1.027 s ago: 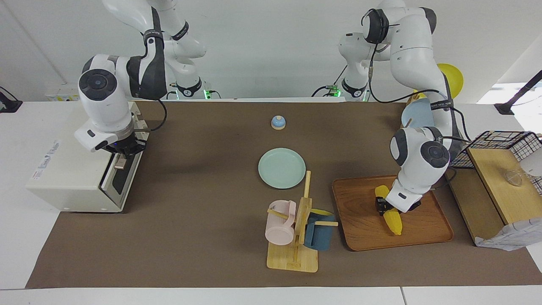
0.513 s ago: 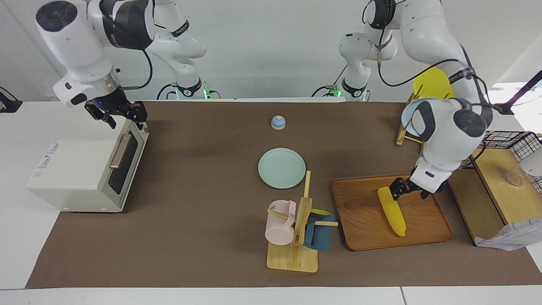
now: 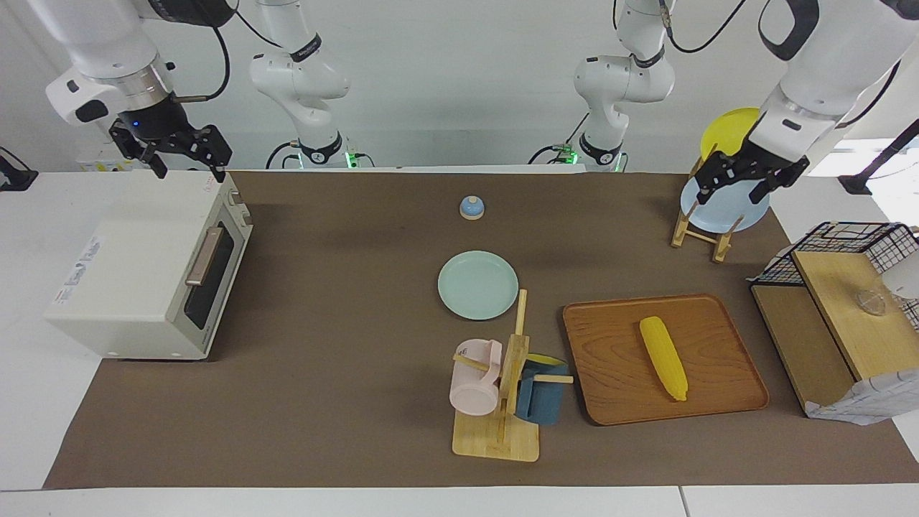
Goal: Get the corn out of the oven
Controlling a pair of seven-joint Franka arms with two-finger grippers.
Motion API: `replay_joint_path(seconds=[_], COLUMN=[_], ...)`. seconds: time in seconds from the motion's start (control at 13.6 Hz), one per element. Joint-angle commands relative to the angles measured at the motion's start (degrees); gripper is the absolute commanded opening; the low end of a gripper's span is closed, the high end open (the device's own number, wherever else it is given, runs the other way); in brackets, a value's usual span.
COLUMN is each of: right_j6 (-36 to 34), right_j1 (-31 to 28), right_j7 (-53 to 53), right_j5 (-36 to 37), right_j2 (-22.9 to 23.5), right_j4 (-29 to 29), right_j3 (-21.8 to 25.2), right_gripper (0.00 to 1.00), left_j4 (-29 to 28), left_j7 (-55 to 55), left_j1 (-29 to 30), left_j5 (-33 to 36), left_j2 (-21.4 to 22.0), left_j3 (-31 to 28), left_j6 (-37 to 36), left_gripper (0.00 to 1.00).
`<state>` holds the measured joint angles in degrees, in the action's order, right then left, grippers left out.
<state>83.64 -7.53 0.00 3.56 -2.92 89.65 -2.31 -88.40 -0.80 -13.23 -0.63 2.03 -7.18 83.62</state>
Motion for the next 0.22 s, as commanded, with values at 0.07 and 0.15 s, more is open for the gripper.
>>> replay_joint_path(seconds=[0.07, 0.15], right_j6=[-2.33, -2.51], right_j1=[-0.30, 0.40], right_j7=[-0.53, -0.53], right_j5=[-1.81, -1.81], right_j2=[2.21, 2.30], right_j4=[-2.81, -2.90], right_j3=[1.33, 1.52], right_gripper=[1.00, 1.00], left_j4=[1.92, 1.91], left_j7=[0.89, 0.89], left_j1=[-0.05, -0.05], left_j5=[0.54, 0.54], left_j2=[-2.03, -2.03], left_j3=[0.15, 0.15], left_j6=[-1.44, -1.44], left_gripper=[1.00, 1.00])
